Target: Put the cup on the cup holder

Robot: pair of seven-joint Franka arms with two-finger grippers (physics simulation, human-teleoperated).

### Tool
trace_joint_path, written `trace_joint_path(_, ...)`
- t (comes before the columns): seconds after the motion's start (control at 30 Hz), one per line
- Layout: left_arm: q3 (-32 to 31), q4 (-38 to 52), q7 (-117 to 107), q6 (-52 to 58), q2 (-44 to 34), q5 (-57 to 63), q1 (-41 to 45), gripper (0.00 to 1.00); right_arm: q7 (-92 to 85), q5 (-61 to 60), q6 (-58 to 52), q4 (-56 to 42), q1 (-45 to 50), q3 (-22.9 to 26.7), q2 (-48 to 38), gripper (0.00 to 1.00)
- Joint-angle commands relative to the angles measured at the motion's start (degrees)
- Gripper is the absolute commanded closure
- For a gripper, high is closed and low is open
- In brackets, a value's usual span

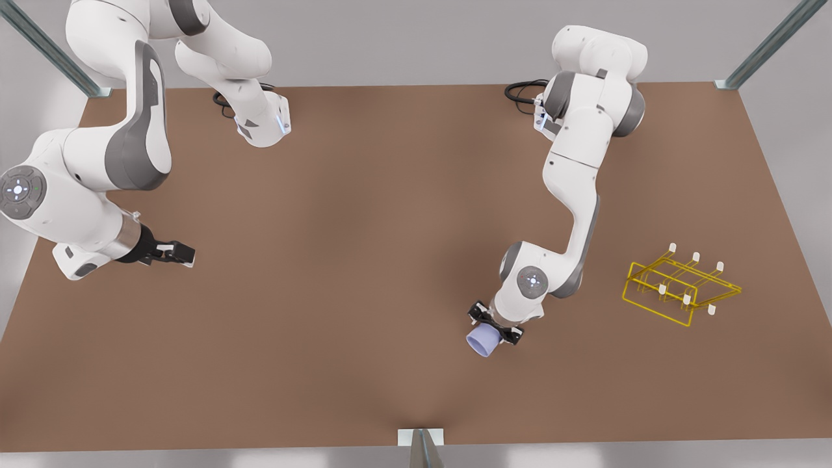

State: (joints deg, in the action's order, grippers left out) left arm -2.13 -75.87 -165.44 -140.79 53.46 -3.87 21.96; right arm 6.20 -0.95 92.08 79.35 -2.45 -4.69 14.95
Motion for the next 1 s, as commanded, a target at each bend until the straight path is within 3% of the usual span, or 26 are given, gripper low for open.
trace_joint_path(0.0,-0.1,0.0,-3.0,-1.3,0.3,-0.1,0.0,0.0,-0.6,0.0,0.2,-0.1,-0.1,0.0,-0.1,0.0)
trace_joint_path(0.33,-0.1,0.1,-3.0,-2.0,1.9,0.0,0.6,0.0,-0.8,0.1,0.2,0.0,0.0,0.8,-0.1,0.0)
trace_joint_path(0.37,-0.1,0.1,-2.6,-1.9,1.9,0.0,0.6,0.19,-0.8,0.1,0.2,0.0,0.0,0.8,-0.1,0.0)
trace_joint_path(0.4,-0.1,0.2,-2.6,-1.9,1.9,0.0,0.6,0.27,-0.8,0.1,0.3,-0.1,0.0,0.8,-0.1,0.0)
trace_joint_path(0.57,-0.1,0.8,-2.3,-1.2,1.7,0.0,0.6,0.27,-0.8,0.1,0.3,0.0,0.0,0.8,0.0,0.0)
trace_joint_path(0.7,0.5,1.3,1.3,14.9,-4.5,6.3,0.8,0.27,-0.8,0.1,0.3,0.0,0.0,0.8,0.0,0.0)
trace_joint_path(0.73,8.0,0.5,2.8,20.4,-7.7,6.9,6.8,0.27,-0.8,0.1,0.3,0.0,0.0,0.8,0.0,0.0)
trace_joint_path(0.8,37.2,-6.7,13.0,30.0,-12.0,6.2,30.2,0.27,-0.8,0.1,0.3,-0.1,0.0,0.8,0.0,0.0)
trace_joint_path(0.83,45.5,-8.4,18.3,32.4,-12.0,6.2,37.5,0.27,-0.8,0.1,0.3,-0.1,0.0,0.8,0.0,0.0)
trace_joint_path(0.9,54.5,-12.5,25.5,33.0,-11.0,8.3,45.4,0.27,-0.8,1.6,0.3,-0.1,0.3,0.8,-0.1,0.0)
trace_joint_path(0.97,59.7,-12.9,30.1,35.8,-6.8,19.1,49.0,0.27,-1.0,2.3,0.3,-0.1,0.1,0.7,-0.1,0.0)
